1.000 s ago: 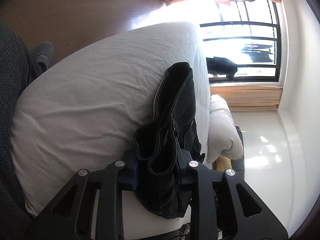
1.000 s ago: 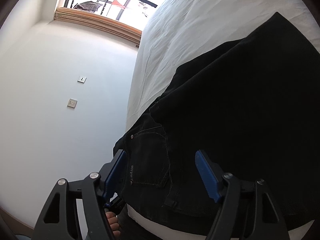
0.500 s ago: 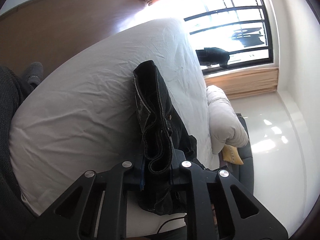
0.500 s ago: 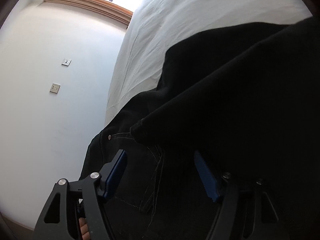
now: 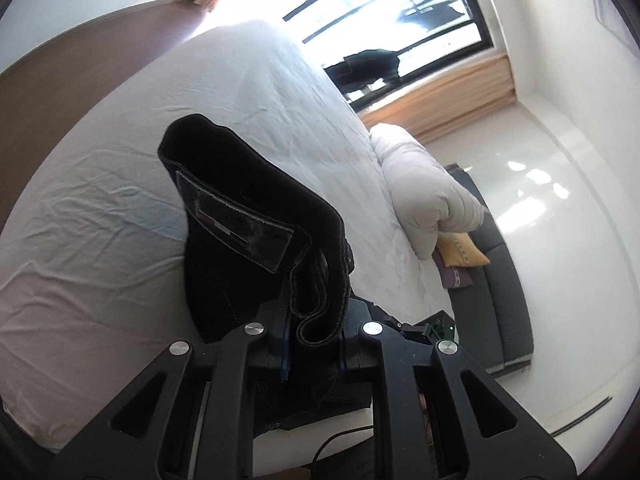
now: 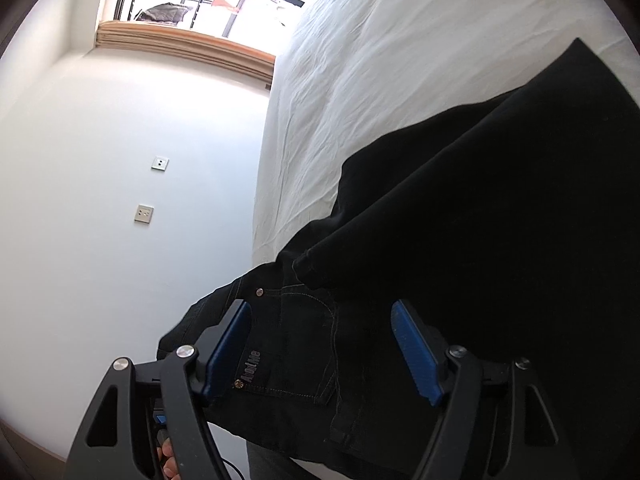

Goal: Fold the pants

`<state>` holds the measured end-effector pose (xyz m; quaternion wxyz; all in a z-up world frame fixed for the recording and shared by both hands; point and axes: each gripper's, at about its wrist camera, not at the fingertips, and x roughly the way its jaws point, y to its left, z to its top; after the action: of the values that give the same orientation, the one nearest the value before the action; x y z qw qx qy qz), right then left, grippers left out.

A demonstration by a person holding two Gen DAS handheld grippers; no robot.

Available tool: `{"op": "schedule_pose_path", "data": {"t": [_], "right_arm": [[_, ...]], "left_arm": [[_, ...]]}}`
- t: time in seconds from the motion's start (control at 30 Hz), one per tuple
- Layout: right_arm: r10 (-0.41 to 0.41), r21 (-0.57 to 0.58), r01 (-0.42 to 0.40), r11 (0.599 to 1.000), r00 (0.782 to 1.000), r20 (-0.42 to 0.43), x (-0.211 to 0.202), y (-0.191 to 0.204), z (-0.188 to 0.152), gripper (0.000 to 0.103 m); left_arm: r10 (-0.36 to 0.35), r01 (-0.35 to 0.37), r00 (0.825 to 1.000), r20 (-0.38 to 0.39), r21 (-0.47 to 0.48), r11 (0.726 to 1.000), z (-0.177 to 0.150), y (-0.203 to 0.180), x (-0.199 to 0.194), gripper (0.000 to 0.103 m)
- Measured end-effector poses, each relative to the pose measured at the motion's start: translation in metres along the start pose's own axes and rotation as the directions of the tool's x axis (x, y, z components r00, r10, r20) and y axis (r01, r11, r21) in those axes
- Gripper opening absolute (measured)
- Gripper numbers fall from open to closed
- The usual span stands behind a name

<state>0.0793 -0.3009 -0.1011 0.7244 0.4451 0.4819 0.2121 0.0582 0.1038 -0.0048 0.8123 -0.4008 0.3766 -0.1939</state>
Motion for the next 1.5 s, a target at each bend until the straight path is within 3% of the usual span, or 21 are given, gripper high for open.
{"op": "schedule_pose_path", "data": {"t": [0.17, 0.3, 0.4, 0.5, 0.7, 0.93, 0.97, 1.03, 1.07, 1.17, 1.23, 1.5], "right_arm": [[0.05, 0.03, -0.05, 0.998, 0.999, 0.013, -0.029, -0.015, 0.008, 0.079], [0.068, 0.011, -0.068, 0.998, 0.998, 0.007, -0.049, -0.014, 0.022, 0.082], [0.064, -0.026, -0.064, 0.998, 0.998, -0.007, -0.061, -0.006, 0.032, 0.087], [0.038, -0.064, -0.04, 0.997, 0.999, -0.025, -0.067, 0.003, 0.038, 0.093], [-0.008, -0.17, -0.008, 0.985, 0.996, -0.09, -0.054, 0.034, 0.031, 0.093], [-0.121, -0.301, 0.076, 0.951, 0.984, -0.132, -0.035, 0.055, 0.022, 0.093], [-0.151, -0.319, 0.104, 0.942, 0.98, -0.126, -0.032, 0.054, 0.023, 0.09], [-0.163, -0.329, 0.113, 0.937, 0.978, -0.128, -0.032, 0.05, 0.025, 0.066], [-0.161, -0.322, 0.11, 0.94, 0.977, -0.137, -0.032, 0.046, 0.027, 0.062], [-0.162, -0.32, 0.116, 0.94, 0.979, -0.122, -0.043, 0.036, 0.029, 0.029], [-0.154, -0.313, 0.115, 0.943, 0.983, -0.103, -0.051, 0.029, 0.03, 0.023], [-0.137, -0.246, 0.122, 0.961, 0.99, -0.045, -0.082, -0.009, 0.048, 0.018]], "left_arm": [[-0.025, 0.05, 0.991, -0.135, 0.183, 0.982, -0.022, -0.074, 0.066, 0.014], [0.018, 0.051, 0.967, -0.254, 0.26, 0.964, -0.062, -0.095, 0.123, 0.014], [0.066, 0.036, 0.952, -0.297, 0.325, 0.945, -0.083, -0.104, 0.145, 0.014], [0.103, 0.033, 0.944, -0.315, 0.399, 0.916, -0.099, -0.116, 0.156, 0.014], [0.166, 0.007, 0.937, -0.308, 0.493, 0.87, -0.108, -0.126, 0.175, 0.014], [0.223, 0.013, 0.931, -0.29, 0.636, 0.771, -0.134, -0.162, 0.191, 0.014], [0.226, 0.019, 0.929, -0.292, 0.649, 0.761, -0.137, -0.167, 0.194, 0.014], [0.234, 0.025, 0.928, -0.29, 0.676, 0.737, -0.145, -0.175, 0.199, 0.014], [0.239, 0.023, 0.928, -0.284, 0.687, 0.727, -0.149, -0.184, 0.204, 0.014], [0.239, 0.034, 0.925, -0.295, 0.692, 0.722, -0.154, -0.191, 0.211, 0.014], [0.241, 0.046, 0.922, -0.302, 0.705, 0.708, -0.156, -0.194, 0.212, 0.014], [0.269, 0.078, 0.902, -0.338, 0.741, 0.667, -0.174, -0.221, 0.252, 0.014]]}}
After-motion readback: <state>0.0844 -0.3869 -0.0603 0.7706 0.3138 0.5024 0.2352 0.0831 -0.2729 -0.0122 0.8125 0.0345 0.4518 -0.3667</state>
